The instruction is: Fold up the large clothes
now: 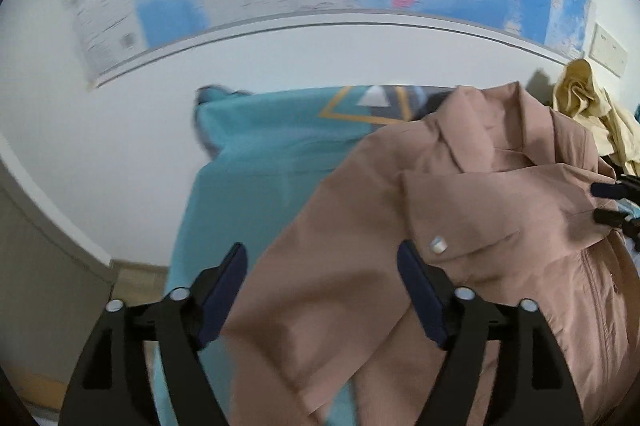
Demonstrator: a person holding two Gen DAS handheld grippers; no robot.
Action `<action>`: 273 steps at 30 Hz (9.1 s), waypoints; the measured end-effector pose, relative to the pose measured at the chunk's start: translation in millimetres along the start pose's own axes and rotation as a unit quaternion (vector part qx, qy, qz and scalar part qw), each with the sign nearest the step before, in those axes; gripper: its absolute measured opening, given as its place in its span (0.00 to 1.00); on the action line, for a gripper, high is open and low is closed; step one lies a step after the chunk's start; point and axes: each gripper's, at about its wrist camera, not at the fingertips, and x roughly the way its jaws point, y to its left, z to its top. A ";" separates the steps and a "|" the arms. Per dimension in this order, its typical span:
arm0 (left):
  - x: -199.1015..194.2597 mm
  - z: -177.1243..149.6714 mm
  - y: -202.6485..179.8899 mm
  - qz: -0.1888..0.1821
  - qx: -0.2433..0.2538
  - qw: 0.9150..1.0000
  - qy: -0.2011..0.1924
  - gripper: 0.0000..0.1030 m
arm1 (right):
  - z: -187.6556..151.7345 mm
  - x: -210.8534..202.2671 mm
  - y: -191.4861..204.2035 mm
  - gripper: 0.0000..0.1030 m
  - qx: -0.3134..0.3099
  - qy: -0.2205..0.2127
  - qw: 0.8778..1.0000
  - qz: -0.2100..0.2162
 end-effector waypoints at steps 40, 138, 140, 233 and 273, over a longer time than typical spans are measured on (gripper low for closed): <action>-79.3 3.6 -10.9 -0.139 -0.039 0.989 -0.022 0.06 | 17.6 14.8 168.5 0.01 -0.017 0.008 0.919 0.393; -11.3 -136.0 -18.1 -0.158 -0.029 0.984 0.073 0.84 | -229.0 -135.7 -49.0 0.75 0.313 -0.009 0.948 0.059; -19.9 -146.5 -23.3 -0.170 -0.027 0.982 0.070 0.84 | -237.5 -137.1 -41.8 0.77 0.313 -0.008 0.948 0.064; 36.1 39.4 -28.5 -0.251 -0.165 0.948 0.105 0.03 | -79.2 -107.5 -179.9 0.05 0.438 -0.136 0.869 0.184; 68.3 58.3 -76.3 -0.176 -0.047 0.980 0.074 0.52 | 22.0 -38.5 -85.1 0.03 0.076 -0.050 0.992 -0.083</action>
